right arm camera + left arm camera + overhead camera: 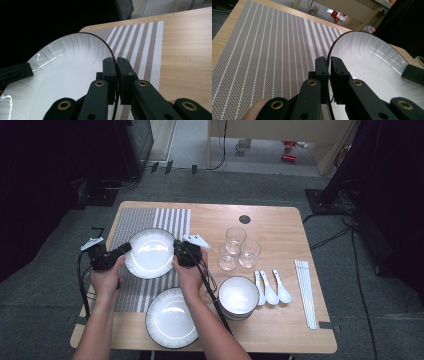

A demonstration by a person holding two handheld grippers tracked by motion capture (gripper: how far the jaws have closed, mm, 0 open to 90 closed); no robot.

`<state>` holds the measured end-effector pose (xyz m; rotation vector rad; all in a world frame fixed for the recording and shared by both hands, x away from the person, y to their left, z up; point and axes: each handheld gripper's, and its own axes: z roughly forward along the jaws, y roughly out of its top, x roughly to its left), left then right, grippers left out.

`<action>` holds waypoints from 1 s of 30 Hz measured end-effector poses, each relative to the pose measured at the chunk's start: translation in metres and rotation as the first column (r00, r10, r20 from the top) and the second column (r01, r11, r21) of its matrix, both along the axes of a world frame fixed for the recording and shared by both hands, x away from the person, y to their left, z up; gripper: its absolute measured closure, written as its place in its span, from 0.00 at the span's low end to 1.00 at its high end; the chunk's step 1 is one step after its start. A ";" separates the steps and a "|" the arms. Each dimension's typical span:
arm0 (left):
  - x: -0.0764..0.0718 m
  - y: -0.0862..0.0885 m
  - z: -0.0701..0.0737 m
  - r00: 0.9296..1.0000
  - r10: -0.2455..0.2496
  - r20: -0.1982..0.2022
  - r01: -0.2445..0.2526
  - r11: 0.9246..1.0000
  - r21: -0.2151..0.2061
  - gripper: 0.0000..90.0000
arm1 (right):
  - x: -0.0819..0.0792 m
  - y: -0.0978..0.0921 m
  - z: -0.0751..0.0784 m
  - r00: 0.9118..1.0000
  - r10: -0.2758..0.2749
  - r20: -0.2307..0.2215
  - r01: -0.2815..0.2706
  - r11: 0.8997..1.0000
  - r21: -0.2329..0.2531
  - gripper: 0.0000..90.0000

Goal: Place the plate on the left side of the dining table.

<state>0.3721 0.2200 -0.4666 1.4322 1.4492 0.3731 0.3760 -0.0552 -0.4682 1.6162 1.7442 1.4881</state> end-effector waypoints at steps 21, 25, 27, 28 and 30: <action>0.024 0.007 -0.022 0.998 0.058 -0.027 -0.057 0.998 0.027 0.96 | 0.035 0.014 -0.025 0.999 0.020 -0.046 -0.023 0.998 -0.051 0.94; 0.029 0.009 -0.027 0.998 0.063 -0.025 -0.062 0.998 0.023 0.97 | 0.046 0.020 -0.031 0.998 0.021 -0.053 -0.025 0.997 -0.077 0.93; 0.031 0.009 -0.031 0.997 0.074 -0.028 -0.073 0.997 0.035 0.98 | 0.051 0.022 -0.037 0.998 0.026 -0.066 -0.032 0.995 -0.089 0.92; 0.032 0.009 -0.033 0.997 0.076 -0.030 -0.075 0.996 0.037 0.98 | 0.053 0.023 -0.040 0.997 0.029 -0.067 -0.035 0.995 -0.096 0.92; 0.034 0.010 -0.036 0.996 0.075 -0.038 -0.074 0.997 0.039 0.98 | 0.055 0.025 -0.043 0.997 0.033 -0.067 -0.040 0.993 -0.110 0.92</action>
